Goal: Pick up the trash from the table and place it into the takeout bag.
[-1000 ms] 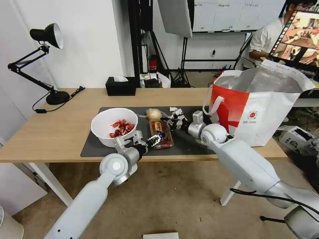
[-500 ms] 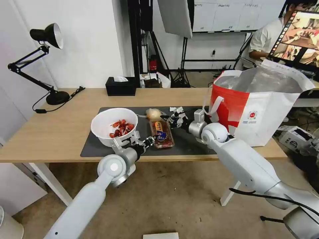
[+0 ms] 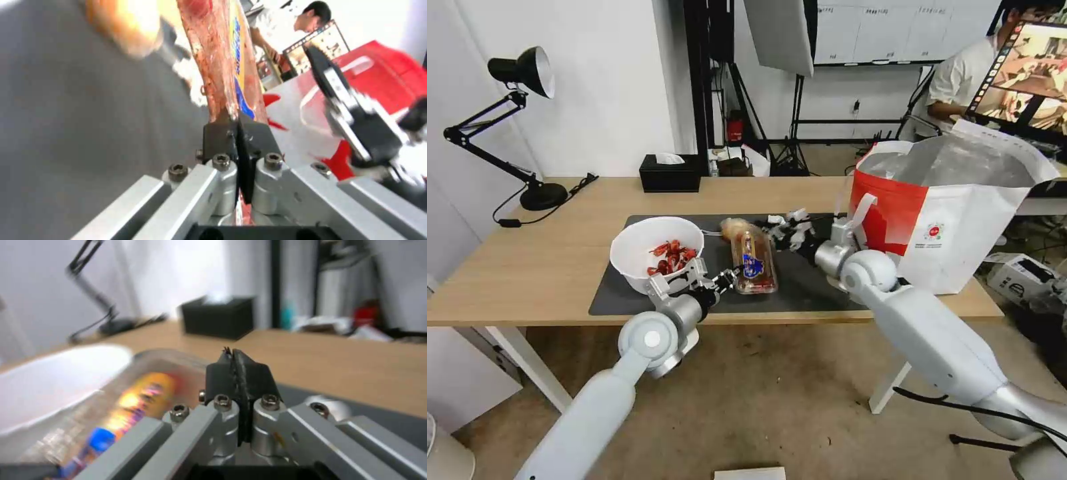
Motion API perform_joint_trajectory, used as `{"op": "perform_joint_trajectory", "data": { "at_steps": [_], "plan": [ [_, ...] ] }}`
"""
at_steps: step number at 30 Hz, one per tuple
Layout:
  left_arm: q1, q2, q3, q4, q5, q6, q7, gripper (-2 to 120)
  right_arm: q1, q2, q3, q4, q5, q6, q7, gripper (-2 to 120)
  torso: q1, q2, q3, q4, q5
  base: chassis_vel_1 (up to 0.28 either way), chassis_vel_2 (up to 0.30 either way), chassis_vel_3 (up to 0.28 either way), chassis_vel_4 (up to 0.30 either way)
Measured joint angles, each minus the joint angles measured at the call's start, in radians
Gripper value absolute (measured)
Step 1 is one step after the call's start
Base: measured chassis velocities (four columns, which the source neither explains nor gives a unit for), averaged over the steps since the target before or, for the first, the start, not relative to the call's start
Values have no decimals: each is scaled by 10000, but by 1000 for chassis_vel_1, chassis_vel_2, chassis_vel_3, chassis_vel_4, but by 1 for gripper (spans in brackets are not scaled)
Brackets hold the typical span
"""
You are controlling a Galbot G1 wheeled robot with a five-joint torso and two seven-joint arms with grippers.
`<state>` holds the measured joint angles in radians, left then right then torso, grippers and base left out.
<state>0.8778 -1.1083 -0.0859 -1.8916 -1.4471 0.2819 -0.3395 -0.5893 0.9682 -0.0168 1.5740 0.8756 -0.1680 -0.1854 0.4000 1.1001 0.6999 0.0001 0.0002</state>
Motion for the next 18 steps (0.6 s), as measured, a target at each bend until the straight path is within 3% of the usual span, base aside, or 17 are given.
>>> {"op": "perform_joint_trajectory", "data": {
  "at_steps": [2, 3, 10, 18],
  "plan": [
    [-129, 102, -23, -62, 199, -112, 66, 0, -1033, -397, 860, 884, 121, 131, 380, 0, 0, 0, 0, -2, 0, 0, 0, 0, 0],
    [-129, 102, -23, -62, 199, -112, 66, 0, -1033, -397, 860, 884, 121, 131, 380, 0, 0, 0, 0, -2, 0, 0, 0, 0, 0],
    [-1037, 430, -32, -81, 1432, -643, 599, 0, -4538, -1417, 2712, 3871, -359, 1028, 1673, 0, -2, 0, 0, 0, -6, 0, 0, 0, 0],
    [-2239, 470, 249, 124, 1621, -821, 828, 0, -7473, -978, 4117, 5192, -2232, 1776, 2286, 0, -2, -1, 0, 0, -1, 0, 0, 0, 0]
  ]
}}
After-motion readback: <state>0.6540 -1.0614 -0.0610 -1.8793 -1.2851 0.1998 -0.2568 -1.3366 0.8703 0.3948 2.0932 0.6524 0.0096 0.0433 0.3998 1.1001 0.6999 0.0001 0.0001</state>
